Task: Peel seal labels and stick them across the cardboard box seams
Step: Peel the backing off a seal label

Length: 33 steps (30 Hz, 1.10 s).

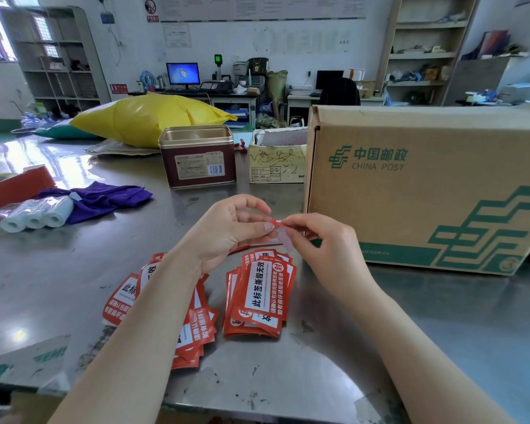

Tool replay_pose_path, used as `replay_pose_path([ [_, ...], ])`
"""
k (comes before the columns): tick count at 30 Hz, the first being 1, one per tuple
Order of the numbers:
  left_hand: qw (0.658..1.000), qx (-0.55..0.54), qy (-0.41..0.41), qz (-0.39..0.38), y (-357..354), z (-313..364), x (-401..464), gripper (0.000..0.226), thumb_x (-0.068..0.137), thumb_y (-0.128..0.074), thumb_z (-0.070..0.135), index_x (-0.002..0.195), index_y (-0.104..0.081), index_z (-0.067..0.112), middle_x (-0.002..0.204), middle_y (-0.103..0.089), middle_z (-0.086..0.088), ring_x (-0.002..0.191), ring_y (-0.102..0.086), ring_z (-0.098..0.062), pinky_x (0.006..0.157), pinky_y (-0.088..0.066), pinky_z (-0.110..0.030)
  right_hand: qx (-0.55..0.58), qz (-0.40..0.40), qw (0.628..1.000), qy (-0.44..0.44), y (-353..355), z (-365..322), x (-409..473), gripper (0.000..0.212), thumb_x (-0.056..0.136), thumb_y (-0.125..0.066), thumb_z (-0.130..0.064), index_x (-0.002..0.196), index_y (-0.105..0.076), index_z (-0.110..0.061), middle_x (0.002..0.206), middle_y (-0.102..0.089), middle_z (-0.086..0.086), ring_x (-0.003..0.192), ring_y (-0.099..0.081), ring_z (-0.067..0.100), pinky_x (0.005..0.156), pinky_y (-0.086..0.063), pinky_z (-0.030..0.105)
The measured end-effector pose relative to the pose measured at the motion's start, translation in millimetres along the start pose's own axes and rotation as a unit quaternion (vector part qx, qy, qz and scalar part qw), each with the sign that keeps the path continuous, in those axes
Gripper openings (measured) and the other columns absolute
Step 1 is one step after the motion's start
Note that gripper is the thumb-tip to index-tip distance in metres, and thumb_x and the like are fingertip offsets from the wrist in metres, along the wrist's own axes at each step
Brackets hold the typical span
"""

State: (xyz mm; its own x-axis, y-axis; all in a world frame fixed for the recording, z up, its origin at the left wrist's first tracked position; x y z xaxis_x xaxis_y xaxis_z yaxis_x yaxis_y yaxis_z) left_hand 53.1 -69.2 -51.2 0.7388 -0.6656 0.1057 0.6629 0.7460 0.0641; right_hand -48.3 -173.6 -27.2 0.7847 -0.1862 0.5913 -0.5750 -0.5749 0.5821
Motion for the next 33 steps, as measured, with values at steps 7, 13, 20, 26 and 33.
replay_pose_path([
  [7,1.0,0.016,-0.009,0.007,-0.5,0.9,0.6,0.023,0.081,-0.065,-0.001,0.102,-0.06,0.005,0.083,-0.073,-0.01,0.078,-0.071,-0.022,0.07,-0.057,-0.026,0.003,0.008,1.0,0.005,1.7,-0.7,-0.3,0.021,0.087,-0.06,-0.015,0.105,-0.068,-0.01,0.101,-0.069,0.003,0.086,-0.054,0.001,0.075,-0.039,-0.003],
  [13,1.0,0.027,-0.012,0.009,-0.6,1.3,0.9,0.023,0.08,-0.066,0.001,0.101,-0.061,0.005,0.082,-0.073,-0.009,0.078,-0.071,-0.021,0.071,-0.058,-0.026,0.001,0.017,1.0,0.001,2.4,2.4,0.4,0.02,0.087,-0.06,-0.013,0.105,-0.069,-0.01,0.102,-0.07,0.003,0.086,-0.054,0.001,0.074,-0.039,-0.004],
  [20,0.999,0.033,-0.011,0.011,0.3,-0.1,1.9,0.023,0.081,-0.066,0.004,0.102,-0.06,0.01,0.083,-0.074,-0.009,0.079,-0.07,-0.022,0.076,-0.056,-0.032,-0.001,0.023,1.0,-0.004,2.6,5.5,1.2,0.02,0.087,-0.06,-0.012,0.104,-0.07,-0.011,0.1,-0.07,0.003,0.085,-0.054,0.002,0.074,-0.039,-0.003],
  [26,0.999,0.036,-0.013,0.008,-0.5,-0.3,2.2,0.022,0.083,-0.064,0.003,0.103,-0.06,0.012,0.088,-0.074,-0.011,0.081,-0.07,-0.023,0.077,-0.056,-0.033,0.003,0.027,1.0,-0.002,3.7,5.6,0.7,0.018,0.086,-0.061,-0.012,0.102,-0.071,-0.011,0.097,-0.07,0.002,0.082,-0.055,0.002,0.075,-0.039,-0.002],
  [33,1.0,0.014,-0.012,-0.002,-2.9,1.2,1.4,0.024,0.083,-0.064,0.006,0.106,-0.06,0.012,0.091,-0.073,-0.014,0.084,-0.07,-0.023,0.074,-0.055,-0.028,0.001,0.024,1.0,-0.005,3.8,6.3,0.7,0.019,0.087,-0.06,-0.012,0.103,-0.07,-0.011,0.099,-0.07,0.002,0.083,-0.054,0.002,0.075,-0.039,-0.002],
])
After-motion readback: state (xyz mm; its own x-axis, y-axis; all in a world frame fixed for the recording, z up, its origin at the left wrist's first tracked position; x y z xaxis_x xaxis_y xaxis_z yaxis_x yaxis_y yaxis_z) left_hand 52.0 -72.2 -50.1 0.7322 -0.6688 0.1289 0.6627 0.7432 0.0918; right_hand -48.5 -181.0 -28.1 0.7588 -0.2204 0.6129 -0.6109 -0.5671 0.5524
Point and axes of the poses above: each hand's wrist, its own x-axis towards the middle knuckle, its own y-axis out of the back of the hand, z = x × y, the point moved 8 cm from there along x, towards the middle knuckle
